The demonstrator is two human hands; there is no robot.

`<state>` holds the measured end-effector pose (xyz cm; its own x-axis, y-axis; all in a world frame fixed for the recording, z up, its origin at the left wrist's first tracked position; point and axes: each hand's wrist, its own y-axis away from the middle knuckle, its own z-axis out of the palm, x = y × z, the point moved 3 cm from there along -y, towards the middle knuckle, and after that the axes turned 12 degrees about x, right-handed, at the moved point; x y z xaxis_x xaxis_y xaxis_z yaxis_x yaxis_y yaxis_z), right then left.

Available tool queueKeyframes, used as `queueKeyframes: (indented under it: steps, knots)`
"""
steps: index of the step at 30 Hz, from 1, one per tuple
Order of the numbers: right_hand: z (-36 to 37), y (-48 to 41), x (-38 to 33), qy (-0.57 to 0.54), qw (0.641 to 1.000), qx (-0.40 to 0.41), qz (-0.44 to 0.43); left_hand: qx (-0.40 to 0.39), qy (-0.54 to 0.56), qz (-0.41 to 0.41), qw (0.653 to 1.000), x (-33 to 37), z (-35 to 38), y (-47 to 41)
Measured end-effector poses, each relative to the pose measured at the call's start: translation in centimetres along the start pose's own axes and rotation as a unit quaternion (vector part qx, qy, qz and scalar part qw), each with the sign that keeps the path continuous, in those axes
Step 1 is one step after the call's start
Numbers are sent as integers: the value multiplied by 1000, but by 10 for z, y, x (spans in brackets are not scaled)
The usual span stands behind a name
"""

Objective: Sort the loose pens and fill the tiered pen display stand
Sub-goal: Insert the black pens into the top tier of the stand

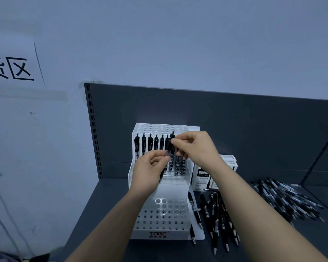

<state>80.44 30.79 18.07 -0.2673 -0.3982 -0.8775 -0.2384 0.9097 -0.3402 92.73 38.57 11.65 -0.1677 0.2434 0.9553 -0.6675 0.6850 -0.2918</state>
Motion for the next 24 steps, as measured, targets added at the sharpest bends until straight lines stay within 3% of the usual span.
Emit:
queueKeyframes:
  steps: [7,10,15,24]
  knots:
    - [-1,-3,-4,-63,997,-37,30,-35,-40,24,998,4,3,-2]
    - [-6,-10,-7,-61,998,27,8,21,-137,87,987,2,-8,-6]
    - [-9,-19,-1,64,988,129,-61,42,-273,92,957,-21,-27,-15]
    - [25,-14,13,272,953,91,-100,33,-399,118,909,-31,-36,-13]
